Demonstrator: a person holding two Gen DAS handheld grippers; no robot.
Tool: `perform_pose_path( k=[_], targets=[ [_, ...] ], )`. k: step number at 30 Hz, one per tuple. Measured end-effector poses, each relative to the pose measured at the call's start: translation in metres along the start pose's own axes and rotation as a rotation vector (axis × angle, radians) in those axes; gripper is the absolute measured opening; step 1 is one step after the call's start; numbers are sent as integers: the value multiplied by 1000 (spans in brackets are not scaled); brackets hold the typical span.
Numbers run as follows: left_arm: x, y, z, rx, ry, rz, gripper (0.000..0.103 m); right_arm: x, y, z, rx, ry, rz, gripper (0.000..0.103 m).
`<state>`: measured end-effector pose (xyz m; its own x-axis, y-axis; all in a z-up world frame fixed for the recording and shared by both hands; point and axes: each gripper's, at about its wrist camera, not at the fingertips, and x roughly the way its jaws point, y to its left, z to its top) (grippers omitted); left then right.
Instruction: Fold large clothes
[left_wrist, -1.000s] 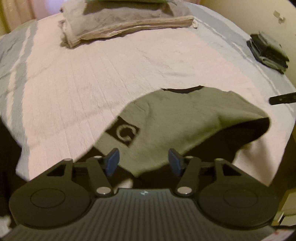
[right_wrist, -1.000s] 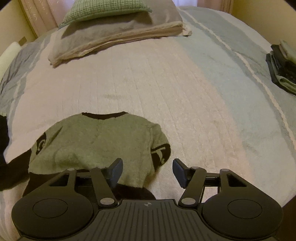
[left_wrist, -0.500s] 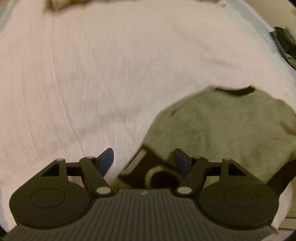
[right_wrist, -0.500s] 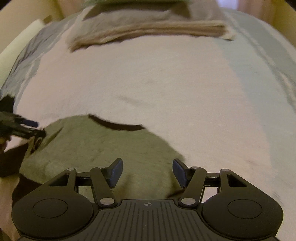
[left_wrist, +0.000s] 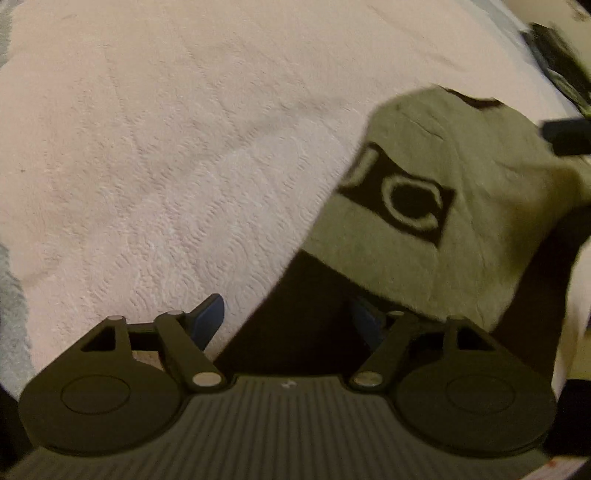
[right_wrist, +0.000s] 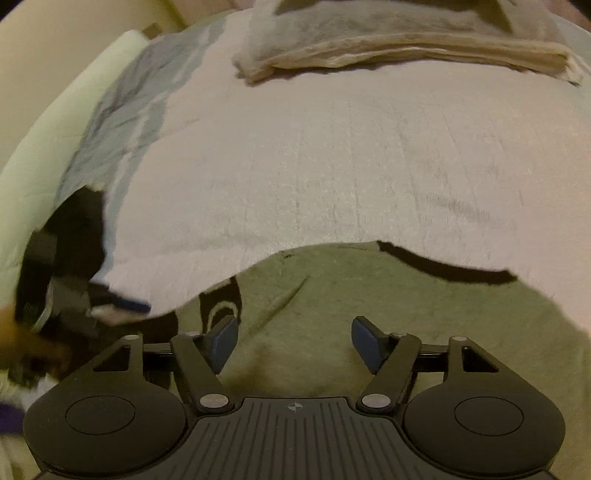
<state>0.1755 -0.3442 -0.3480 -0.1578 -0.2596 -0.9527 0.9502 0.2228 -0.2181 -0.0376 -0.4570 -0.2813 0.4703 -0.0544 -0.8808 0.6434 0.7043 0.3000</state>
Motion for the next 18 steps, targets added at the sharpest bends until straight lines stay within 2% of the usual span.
perform_pose_path(
  k=[1,2,4,5,7,10,15,16,17,18],
  targets=[
    [-2,-3,-2,20,-5,-32,34,6,3,-2,27,4,-13,66],
    [-4,-6,-4,33,-12,-50,27,10,5,-1,52,6,-24,66],
    [-13,-19,-9,82,-38,-43,4,13,9,0,102,5,-52,67],
    [-22,-27,-13,106,-69,-49,5,13,14,2,118,2,-67,67],
    [-41,-38,-22,113,-124,-84,4,14,24,7,140,-14,-79,76],
    [-70,-63,-39,148,-201,-129,3,23,41,15,128,-16,-73,84],
    [-98,-100,-60,168,-274,-220,1,62,62,20,81,104,-68,85],
    [-101,-108,-64,178,-283,-233,0,68,64,18,76,134,-101,81],
    [-103,-114,-66,178,-285,-253,0,68,64,16,86,135,-122,71],
    [-106,-118,-70,172,-288,-270,0,63,60,13,98,126,-129,29]
  ],
)
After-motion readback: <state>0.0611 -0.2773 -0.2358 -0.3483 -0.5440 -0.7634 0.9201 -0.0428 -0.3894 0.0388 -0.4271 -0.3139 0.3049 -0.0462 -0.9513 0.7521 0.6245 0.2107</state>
